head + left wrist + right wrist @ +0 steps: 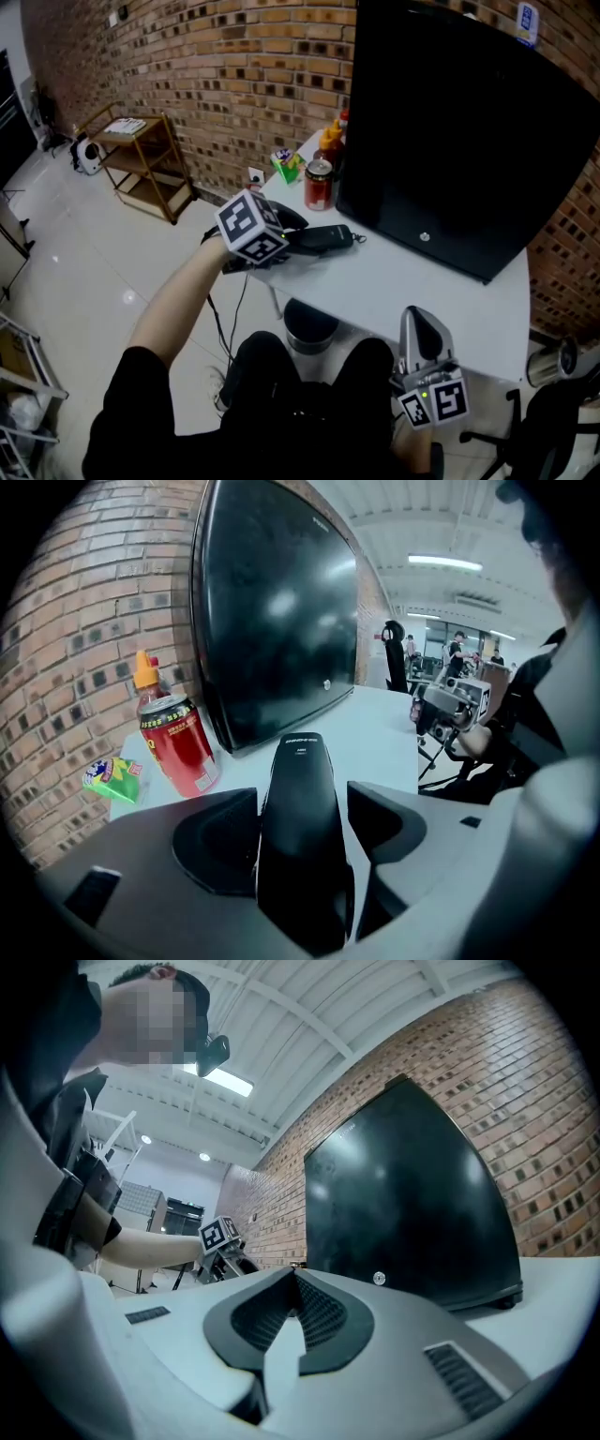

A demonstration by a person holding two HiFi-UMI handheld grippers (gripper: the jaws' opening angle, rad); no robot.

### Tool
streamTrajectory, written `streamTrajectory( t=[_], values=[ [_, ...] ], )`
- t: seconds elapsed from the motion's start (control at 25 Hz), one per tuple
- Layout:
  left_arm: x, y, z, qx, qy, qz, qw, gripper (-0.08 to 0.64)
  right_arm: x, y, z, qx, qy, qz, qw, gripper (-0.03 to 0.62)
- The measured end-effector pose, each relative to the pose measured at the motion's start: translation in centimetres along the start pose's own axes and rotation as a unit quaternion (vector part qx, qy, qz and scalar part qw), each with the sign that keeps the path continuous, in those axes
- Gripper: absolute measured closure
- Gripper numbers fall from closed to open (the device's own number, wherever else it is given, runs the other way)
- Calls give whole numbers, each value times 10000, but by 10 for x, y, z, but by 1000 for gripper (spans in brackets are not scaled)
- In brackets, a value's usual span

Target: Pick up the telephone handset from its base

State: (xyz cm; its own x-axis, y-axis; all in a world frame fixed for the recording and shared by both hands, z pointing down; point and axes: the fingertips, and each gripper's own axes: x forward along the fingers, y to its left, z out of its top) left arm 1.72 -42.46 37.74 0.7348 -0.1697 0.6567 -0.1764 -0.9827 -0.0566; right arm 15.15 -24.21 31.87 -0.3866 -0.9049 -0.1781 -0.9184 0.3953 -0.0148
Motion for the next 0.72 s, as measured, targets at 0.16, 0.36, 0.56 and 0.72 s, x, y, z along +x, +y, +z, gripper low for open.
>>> streamTrajectory(
  t=[0.16,0.36,0.56,0.72],
  values=[
    [5,1,-6,33,189,-85,9998,258,3,1,0,-11,-10,44,10000,583],
    [5,-3,-1,222,143,-24,9996,302,4,3,-3,-2,33,55,10000,583],
    [-4,-3,9,201,-297,48,9993,304,8,2,-3,-31,59,91,9999,583],
    [-19,-3,20,123,-789,122,9967,305,13,-2,-3,-101,92,98,9999,583]
  ],
)
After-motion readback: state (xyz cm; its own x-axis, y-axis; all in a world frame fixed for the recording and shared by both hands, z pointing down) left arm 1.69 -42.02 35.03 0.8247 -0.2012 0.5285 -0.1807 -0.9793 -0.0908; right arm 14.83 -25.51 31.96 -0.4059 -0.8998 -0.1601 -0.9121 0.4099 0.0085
